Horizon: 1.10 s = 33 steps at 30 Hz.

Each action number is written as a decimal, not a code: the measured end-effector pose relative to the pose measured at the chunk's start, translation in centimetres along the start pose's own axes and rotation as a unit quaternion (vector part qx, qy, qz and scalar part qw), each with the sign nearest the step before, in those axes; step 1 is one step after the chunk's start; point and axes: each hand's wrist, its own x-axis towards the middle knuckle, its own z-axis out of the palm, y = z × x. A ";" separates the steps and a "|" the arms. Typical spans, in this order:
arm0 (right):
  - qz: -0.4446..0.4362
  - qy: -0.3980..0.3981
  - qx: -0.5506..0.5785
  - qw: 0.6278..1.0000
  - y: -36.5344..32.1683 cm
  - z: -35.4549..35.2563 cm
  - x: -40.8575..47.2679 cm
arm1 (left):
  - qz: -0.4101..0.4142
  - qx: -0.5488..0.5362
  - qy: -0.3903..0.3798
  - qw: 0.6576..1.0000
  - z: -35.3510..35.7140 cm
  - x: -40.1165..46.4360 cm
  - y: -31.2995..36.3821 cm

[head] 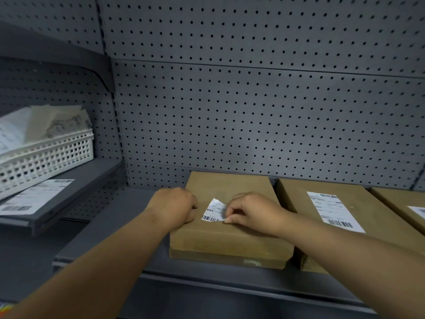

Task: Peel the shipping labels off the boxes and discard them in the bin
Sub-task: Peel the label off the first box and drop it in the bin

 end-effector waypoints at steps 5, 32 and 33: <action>0.097 0.025 0.080 0.992 2.1 -1.5 1.8 | 0.005 -0.002 0.007 1.000 0.1 -0.4 0.1; 0.085 0.240 0.174 0.951 -2.0 -5.1 0.7 | 0.002 -0.212 0.235 0.949 -3.7 -0.7 4.6; 0.089 0.242 0.192 0.947 -2.0 -5.0 0.6 | 0.004 -0.222 0.233 0.947 -3.7 -0.7 4.7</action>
